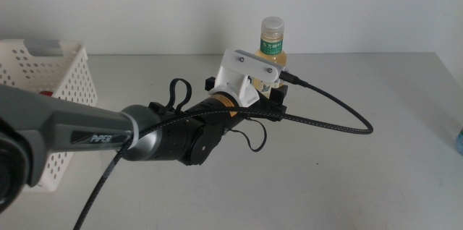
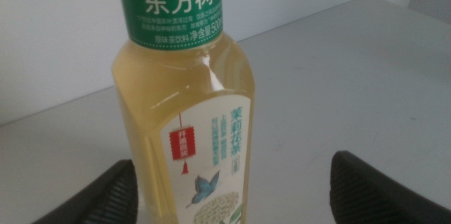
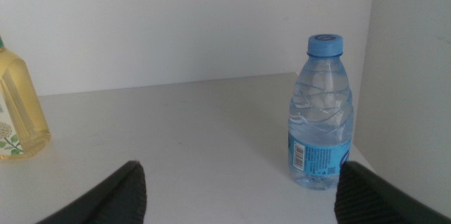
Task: Use arms to grab the bottles and put them into the dustbin to the left of the table.
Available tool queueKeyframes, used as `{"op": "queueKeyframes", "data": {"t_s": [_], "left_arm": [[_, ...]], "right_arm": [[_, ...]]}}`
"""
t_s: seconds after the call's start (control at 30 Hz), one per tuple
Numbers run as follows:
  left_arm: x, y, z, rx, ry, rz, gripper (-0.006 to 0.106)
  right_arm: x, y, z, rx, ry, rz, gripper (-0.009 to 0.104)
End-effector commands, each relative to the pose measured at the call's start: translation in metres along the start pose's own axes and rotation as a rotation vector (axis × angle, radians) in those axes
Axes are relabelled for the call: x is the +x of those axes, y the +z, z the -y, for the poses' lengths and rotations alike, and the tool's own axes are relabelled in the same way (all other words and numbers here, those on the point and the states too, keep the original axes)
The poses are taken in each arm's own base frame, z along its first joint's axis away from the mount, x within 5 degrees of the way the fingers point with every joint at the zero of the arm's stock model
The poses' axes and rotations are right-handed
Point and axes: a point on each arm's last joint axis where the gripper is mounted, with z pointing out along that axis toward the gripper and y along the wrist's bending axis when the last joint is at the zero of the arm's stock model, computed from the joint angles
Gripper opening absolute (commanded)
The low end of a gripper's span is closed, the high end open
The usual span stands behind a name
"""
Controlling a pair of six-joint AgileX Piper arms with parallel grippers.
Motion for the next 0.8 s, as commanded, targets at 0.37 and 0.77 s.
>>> {"op": "queueKeyframes", "data": {"t_s": [0.37, 0.77], "left_arm": [[-0.035, 0.061, -0.017, -0.043, -0.071, 0.181, 0.093], [-0.034, 0.087, -0.026, -0.055, -0.085, 0.151, 0.077]], "right_arm": [[-0.011, -0.003, -0.001, -0.007, -0.018, 0.1, 0.094], [-0.011, -0.003, -0.001, -0.007, -0.018, 0.1, 0.094]]}}
